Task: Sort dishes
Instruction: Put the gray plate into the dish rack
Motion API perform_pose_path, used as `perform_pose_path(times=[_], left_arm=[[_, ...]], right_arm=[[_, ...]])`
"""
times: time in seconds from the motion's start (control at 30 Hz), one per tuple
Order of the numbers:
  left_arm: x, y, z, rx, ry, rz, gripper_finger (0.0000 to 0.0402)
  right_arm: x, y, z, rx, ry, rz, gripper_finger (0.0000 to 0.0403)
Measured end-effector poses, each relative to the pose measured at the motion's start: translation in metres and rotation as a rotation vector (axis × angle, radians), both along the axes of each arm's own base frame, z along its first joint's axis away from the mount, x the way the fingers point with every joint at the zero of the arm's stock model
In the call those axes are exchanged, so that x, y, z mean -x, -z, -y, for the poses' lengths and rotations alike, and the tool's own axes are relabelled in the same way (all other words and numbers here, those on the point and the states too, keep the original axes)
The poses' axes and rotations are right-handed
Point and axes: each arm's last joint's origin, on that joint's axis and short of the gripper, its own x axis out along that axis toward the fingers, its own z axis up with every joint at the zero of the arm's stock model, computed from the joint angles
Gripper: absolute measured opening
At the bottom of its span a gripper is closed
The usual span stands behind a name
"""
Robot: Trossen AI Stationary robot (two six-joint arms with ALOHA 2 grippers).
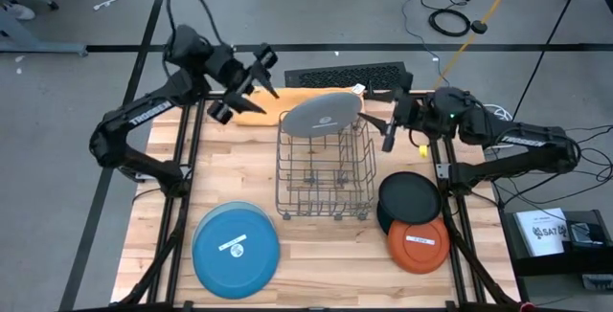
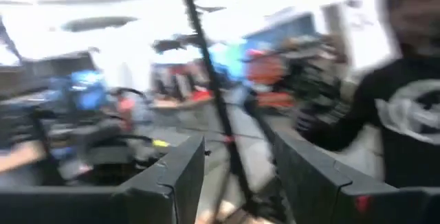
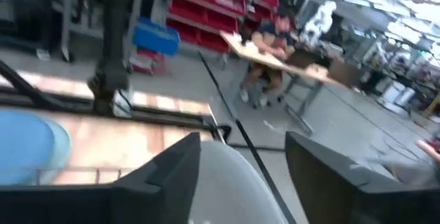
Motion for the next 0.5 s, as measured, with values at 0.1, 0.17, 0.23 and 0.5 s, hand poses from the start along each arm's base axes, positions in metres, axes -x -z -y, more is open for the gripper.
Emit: perform_pose_path(times=[0.1,0.17,0.23,0.5], left_arm=[[0.005,0.006,-0.008,0.067,-0.183,-0.059,0.019],[0.014,0.018,-0.013,0.047,-0.397,-0.149,0.0191],[0.027,0.033,-0.015,-0.037,-0.681,-0.285,0.0192],[0.041,0.066,-0.009,-0.027,-0.852,-0.66,0.0192]], right_arm=[[0.003,0.003,0.006,-0.011,0.038,-0.077,0.0237],[0.005,0.008,0.011,-0.031,0.068,-0.125,0.0248],[0.007,0.013,0.016,-0.051,0.09,-0.167,0.0253],[0.008,0.019,0.041,-0.054,0.061,-0.222,0.0252]])
